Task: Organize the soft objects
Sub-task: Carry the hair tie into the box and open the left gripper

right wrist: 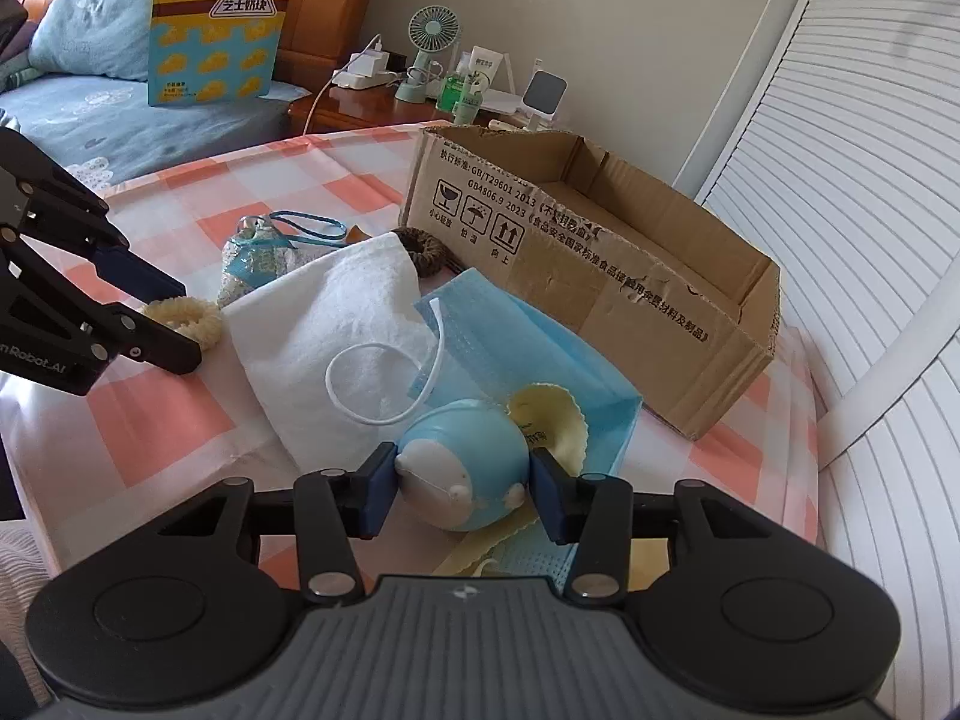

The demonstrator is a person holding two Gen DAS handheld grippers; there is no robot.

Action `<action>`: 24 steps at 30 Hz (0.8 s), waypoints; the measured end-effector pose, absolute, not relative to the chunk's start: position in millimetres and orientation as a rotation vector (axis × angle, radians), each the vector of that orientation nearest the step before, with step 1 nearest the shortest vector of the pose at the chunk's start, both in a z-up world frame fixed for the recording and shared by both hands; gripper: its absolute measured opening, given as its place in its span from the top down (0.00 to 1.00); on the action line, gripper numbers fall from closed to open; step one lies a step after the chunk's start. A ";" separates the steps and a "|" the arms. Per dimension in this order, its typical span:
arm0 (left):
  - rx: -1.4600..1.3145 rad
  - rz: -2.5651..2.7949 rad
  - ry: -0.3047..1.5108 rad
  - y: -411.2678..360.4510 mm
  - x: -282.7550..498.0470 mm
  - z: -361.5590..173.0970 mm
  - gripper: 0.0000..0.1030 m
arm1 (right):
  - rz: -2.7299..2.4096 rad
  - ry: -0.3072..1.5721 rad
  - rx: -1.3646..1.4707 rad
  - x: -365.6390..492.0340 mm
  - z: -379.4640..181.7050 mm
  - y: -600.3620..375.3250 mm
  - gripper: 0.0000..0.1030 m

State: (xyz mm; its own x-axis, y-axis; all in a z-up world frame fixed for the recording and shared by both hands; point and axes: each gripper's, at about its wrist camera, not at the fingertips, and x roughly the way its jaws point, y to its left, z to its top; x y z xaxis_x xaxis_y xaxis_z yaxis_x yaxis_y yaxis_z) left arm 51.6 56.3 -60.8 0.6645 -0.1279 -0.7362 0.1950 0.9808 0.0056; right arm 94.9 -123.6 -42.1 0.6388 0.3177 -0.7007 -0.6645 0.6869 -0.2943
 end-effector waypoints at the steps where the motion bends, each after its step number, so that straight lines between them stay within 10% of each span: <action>1: 0.094 -0.189 0.827 56.3 51.3 -59.7 0.69 | 0.598 0.666 -0.568 93.1 -39.7 -125.1 0.49; 24: 0.229 -0.370 0.712 50.9 92.7 32.1 0.71 | 0.580 0.630 -0.372 74.3 34.6 -156.9 0.49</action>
